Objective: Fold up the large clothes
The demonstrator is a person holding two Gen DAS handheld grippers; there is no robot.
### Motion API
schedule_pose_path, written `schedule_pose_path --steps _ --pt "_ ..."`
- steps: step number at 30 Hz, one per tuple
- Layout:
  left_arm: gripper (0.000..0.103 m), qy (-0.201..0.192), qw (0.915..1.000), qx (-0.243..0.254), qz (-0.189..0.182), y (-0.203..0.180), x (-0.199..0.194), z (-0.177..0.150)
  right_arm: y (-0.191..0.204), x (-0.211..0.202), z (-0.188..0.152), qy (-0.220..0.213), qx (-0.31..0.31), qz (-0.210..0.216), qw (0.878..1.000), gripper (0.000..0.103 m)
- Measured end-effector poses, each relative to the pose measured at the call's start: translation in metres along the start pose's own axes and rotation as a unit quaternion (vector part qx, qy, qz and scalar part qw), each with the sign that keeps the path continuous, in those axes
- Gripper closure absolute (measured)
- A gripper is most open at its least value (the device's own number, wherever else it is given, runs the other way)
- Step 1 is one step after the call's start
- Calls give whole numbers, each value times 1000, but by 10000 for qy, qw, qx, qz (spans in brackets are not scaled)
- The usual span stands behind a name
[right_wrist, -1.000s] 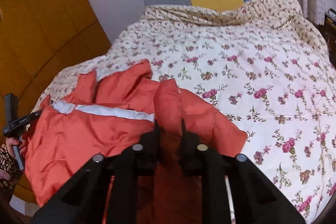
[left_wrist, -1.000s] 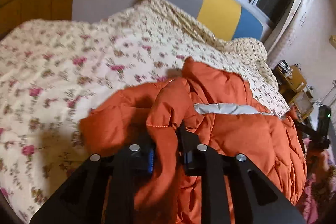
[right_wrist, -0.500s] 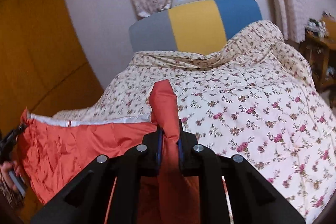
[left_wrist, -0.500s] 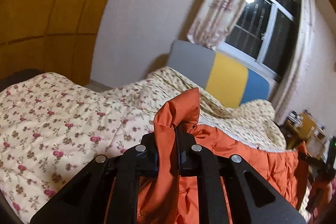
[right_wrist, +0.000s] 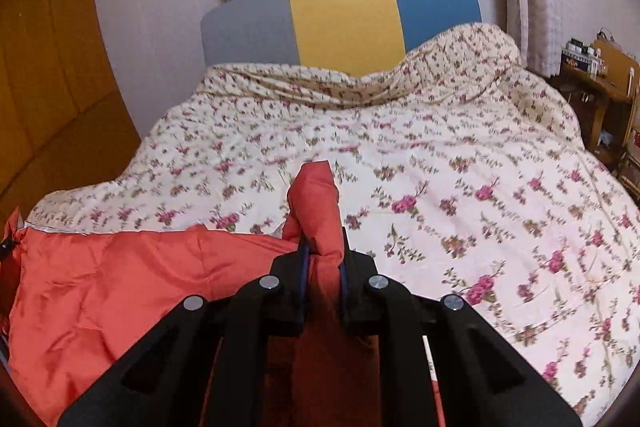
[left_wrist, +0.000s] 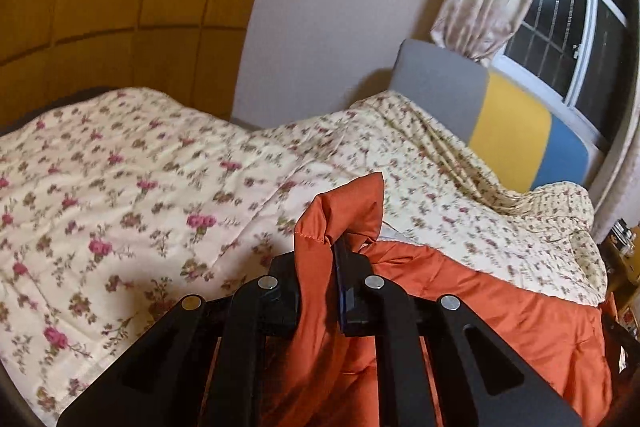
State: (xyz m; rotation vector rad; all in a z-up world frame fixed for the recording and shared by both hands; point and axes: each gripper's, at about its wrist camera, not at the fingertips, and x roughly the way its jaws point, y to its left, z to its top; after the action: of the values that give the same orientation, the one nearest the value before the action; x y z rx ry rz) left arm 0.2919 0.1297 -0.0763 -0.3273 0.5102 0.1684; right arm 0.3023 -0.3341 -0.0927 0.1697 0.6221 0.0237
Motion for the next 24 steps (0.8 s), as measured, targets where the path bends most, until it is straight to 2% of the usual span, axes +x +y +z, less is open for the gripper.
schedule_pose_path --steps 6,9,13,19,22,23,24 --pt "92 236 9997 -92 45 4 26 -8 -7 34 -9 339 99 -91 9993 89" --pt "92 542 9982 -251 58 11 44 -17 -17 49 -14 551 323 -178 9978 88" --pt "91 929 9949 -398 -10 15 63 -23 -31 65 -22 816 656 2 9945 87" --pt "90 1293 9910 -347 28 12 76 -27 -24 76 -25 1031 483 -227 9932 83" --pt "80 1275 9912 -315 149 10 65 -23 -24 77 -25 1040 470 -276 9931 80" --pt "72 1129 9930 -284 207 8 52 -22 -24 77 -25 1035 460 -305 9931 78" --pt "59 970 9947 -277 189 6 41 -20 -24 76 -25 1007 454 -298 9934 74"
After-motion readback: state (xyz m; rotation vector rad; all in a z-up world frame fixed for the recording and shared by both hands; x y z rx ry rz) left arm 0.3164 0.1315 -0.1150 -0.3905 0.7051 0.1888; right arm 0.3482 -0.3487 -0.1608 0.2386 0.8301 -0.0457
